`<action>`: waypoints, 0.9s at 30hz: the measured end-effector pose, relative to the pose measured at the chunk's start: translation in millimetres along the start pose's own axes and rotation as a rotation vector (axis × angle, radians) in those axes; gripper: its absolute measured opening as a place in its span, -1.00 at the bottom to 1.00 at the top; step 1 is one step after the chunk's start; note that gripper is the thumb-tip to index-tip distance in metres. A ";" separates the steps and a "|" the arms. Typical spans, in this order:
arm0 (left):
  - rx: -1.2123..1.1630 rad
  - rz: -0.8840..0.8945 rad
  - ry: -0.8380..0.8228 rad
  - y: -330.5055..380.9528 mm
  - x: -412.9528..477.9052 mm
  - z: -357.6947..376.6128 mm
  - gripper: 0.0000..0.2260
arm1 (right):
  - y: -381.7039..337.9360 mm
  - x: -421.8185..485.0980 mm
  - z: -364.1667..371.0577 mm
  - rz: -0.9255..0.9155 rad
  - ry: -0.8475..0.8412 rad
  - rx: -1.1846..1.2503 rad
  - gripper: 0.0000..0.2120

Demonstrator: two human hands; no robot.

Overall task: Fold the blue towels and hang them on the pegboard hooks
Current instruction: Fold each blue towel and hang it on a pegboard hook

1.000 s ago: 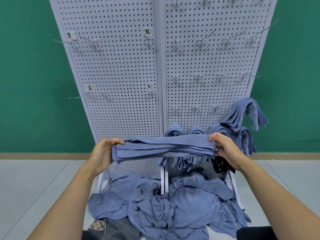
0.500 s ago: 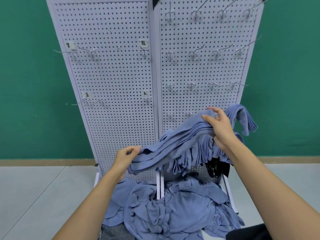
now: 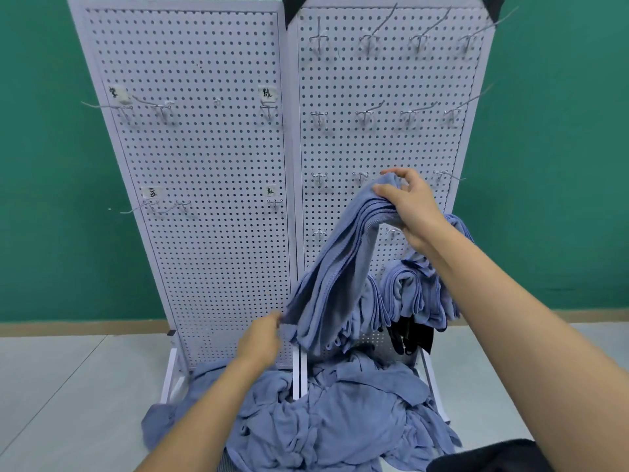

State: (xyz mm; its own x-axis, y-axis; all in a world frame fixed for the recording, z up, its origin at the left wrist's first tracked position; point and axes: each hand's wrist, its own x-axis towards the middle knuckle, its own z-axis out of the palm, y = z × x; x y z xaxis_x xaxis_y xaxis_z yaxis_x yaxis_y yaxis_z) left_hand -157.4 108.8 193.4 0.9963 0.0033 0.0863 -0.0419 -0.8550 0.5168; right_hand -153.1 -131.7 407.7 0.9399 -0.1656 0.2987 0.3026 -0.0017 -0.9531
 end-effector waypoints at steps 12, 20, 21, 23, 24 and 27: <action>-0.684 0.132 0.014 146.5 8.0 -14.3 -0.01 | 3.9 11.8 2.8 0.066 -0.071 -0.058 -0.75; -0.593 0.081 0.373 134.5 24.5 1.2 -0.70 | 43.1 15.6 -64.8 0.168 0.138 0.109 -0.76; -0.572 0.096 0.385 132.7 26.4 -4.4 -0.73 | 56.1 14.5 -75.7 0.198 0.142 0.070 -0.79; -0.532 0.112 0.395 133.8 29.6 -14.2 -0.75 | 82.8 10.3 -92.7 0.266 0.122 -0.085 -0.89; -0.513 0.113 0.391 136.4 32.0 -16.8 -0.77 | 94.4 6.6 -97.8 0.292 0.100 -0.186 -0.94; -0.452 0.103 0.369 151.3 41.1 -16.7 -0.79 | 115.1 -3.8 -97.2 0.285 0.009 -0.411 -0.80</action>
State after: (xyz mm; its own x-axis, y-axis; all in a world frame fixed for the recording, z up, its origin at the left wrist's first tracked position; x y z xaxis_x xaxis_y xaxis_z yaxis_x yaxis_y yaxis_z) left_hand -124.0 -11.7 289.3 0.8967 0.1815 0.4037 -0.2454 -0.5553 0.7946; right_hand -137.2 -227.1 292.2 0.9741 -0.2248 0.0253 -0.0548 -0.3430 -0.9377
